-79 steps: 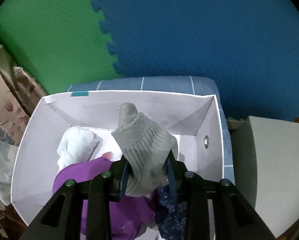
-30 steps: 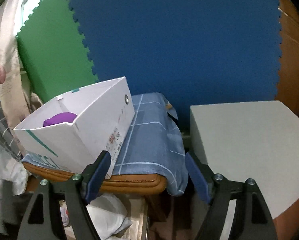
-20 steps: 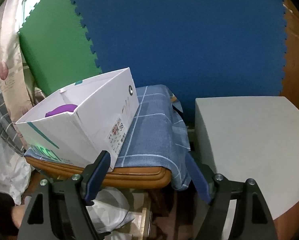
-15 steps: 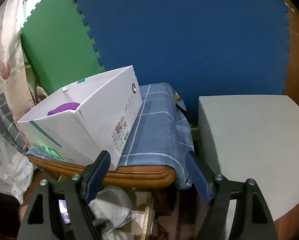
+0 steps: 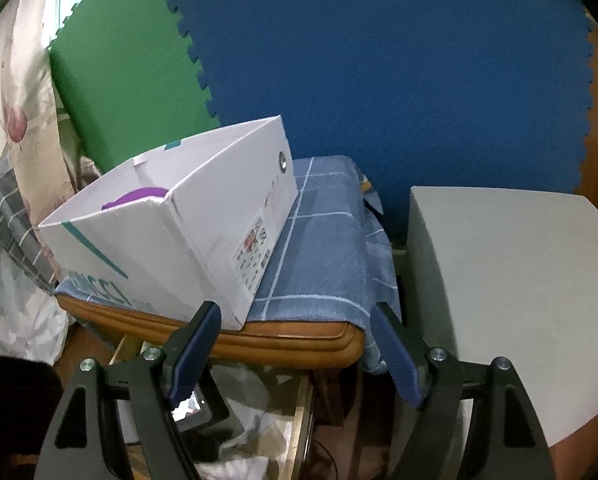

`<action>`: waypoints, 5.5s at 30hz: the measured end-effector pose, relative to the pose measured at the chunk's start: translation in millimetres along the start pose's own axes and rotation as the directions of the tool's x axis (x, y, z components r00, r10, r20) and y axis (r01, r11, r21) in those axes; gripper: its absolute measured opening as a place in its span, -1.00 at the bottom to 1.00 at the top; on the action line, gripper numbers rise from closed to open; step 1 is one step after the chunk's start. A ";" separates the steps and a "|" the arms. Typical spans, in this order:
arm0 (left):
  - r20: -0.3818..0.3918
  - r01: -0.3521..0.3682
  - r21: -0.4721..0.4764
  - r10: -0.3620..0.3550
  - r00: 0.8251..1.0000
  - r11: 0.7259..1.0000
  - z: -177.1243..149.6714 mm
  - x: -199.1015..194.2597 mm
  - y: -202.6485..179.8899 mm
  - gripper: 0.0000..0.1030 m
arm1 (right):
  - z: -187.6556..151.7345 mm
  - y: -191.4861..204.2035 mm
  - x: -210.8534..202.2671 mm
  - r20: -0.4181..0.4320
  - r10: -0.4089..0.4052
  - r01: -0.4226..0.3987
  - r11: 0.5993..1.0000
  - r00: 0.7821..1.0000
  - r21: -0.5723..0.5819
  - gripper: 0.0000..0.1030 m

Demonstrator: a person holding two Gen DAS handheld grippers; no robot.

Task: Take underwear out of drawer
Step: 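Grasp a long white garment in the drawer with the left gripper, then lift the white garment with the left gripper up over the box, then lower the white garment with the left gripper into the box, then open the left gripper to release the white garment and withdraw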

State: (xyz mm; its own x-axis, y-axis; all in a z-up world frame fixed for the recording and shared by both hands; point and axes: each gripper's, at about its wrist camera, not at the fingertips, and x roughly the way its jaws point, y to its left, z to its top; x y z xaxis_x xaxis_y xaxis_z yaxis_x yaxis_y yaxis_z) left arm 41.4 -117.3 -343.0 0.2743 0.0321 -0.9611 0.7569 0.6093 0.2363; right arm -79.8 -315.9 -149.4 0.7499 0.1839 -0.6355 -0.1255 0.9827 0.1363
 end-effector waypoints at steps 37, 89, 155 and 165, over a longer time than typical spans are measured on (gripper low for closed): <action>0.559 -0.237 0.028 0.181 0.809 0.971 -103.8 -364.2 -3.7 -0.81 | -6.7 20.0 21.2 -0.085 -0.077 0.066 0.990 0.993 -0.127 0.54; 0.457 -0.206 -0.568 0.514 0.726 0.797 -3.0 -412.9 205.4 -0.69 | -19.2 39.9 30.8 -0.154 -0.074 0.034 0.969 0.985 -0.247 0.54; 0.254 -0.080 -0.663 0.323 0.912 0.745 -5.2 -250.7 240.3 0.25 | -43.2 80.6 40.7 -0.239 -0.060 -0.060 0.883 0.969 -0.465 0.54; 0.633 0.078 -0.486 0.290 0.717 0.870 -119.9 -334.5 160.8 0.80 | -59.1 123.0 53.7 -0.317 0.047 -0.232 0.783 0.947 -0.577 0.54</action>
State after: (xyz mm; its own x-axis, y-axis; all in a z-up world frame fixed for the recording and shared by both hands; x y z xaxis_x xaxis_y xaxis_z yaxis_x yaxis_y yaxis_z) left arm 0.3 65.0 -0.6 0.7920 -0.3020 -0.5305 0.3914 0.9182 0.0616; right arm -93.4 -183.8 -211.7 0.4988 0.2277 -0.8363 -0.6467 0.7401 -0.1842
